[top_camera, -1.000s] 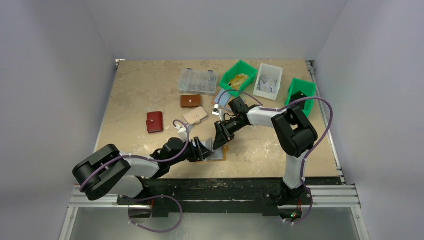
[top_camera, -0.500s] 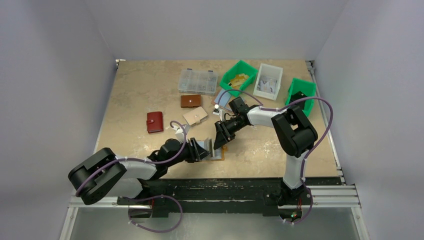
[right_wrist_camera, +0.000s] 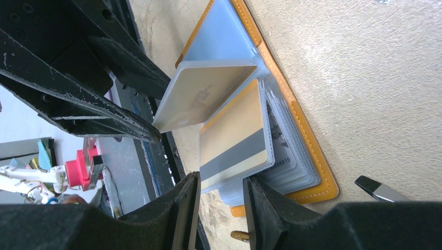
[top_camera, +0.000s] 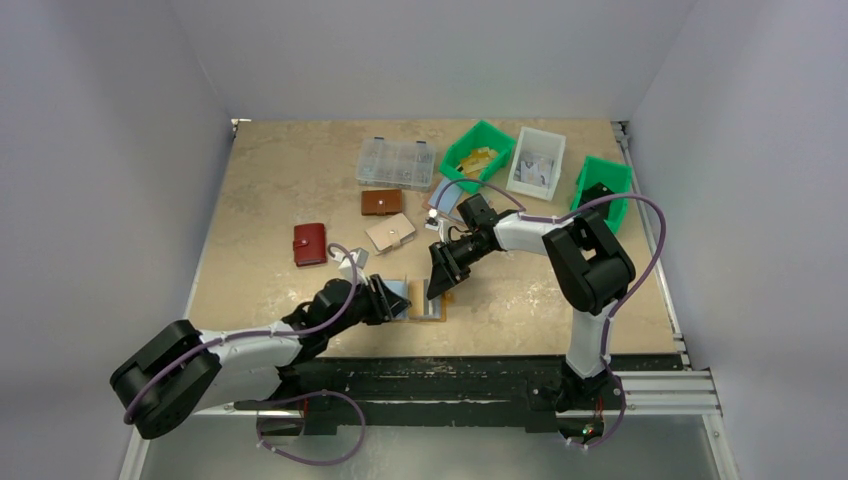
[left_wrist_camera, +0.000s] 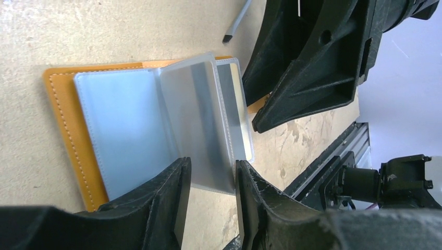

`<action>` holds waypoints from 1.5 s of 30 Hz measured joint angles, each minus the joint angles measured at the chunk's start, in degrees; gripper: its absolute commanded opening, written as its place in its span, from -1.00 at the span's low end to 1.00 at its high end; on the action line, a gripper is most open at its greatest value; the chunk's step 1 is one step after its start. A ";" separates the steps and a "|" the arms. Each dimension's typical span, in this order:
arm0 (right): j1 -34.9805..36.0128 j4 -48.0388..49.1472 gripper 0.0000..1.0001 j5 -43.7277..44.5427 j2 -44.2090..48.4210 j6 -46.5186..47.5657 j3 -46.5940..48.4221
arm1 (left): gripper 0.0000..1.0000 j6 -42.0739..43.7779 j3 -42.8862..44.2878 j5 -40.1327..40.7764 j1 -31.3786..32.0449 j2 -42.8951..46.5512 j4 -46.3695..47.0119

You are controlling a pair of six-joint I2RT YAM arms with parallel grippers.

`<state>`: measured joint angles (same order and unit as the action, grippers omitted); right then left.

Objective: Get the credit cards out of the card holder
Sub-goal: Remove the credit card from the card holder.

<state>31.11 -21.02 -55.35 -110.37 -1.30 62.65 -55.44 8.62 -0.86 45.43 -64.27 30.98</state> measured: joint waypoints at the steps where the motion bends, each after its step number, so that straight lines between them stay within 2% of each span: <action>1: 0.00 0.00 -0.13 0.00 0.00 0.00 0.00 | -0.23 0.00 0.00 0.33 0.00 0.35 -0.52; 7: 0.00 -0.11 -0.13 -0.04 0.00 0.76 0.02 | -0.38 -0.02 0.02 2.12 -0.02 1.62 -2.71; 14: 0.00 -0.24 -0.13 -0.11 0.00 1.42 0.02 | -0.34 0.11 0.02 4.15 -0.04 2.67 -6.78; 23: 0.00 -0.59 -0.13 -0.11 0.00 2.08 0.15 | -0.34 0.22 0.02 4.35 -0.85 3.32 -7.56; 29: 0.00 -0.94 -0.13 -0.09 0.00 2.62 0.33 | -0.47 0.48 0.02 4.04 -2.12 2.08 -6.60; 30: 0.00 -1.01 -0.13 -0.09 0.00 2.78 0.37 | -0.53 0.50 0.02 3.87 -2.34 1.60 -6.25; 33: 0.00 -1.31 -0.14 -0.07 0.02 3.10 0.44 | -0.96 0.59 0.02 3.30 -2.93 -0.04 -5.03; 34: 0.00 -1.40 -0.14 -0.07 0.02 3.30 0.46 | -1.00 0.39 0.02 3.10 -3.06 -0.44 -4.74; 41: 0.00 -7.15 -0.04 1.68 0.70 10.25 3.39 | -1.00 1.22 -1.25 0.59 -3.48 0.35 0.02; 45: 0.00 -10.54 0.08 3.91 6.71 16.65 4.00 | -1.00 3.39 -4.26 -1.31 -3.63 3.17 4.04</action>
<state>31.11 -31.55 -51.44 -103.66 15.35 66.65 -52.05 4.36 -2.17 41.80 -61.10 35.03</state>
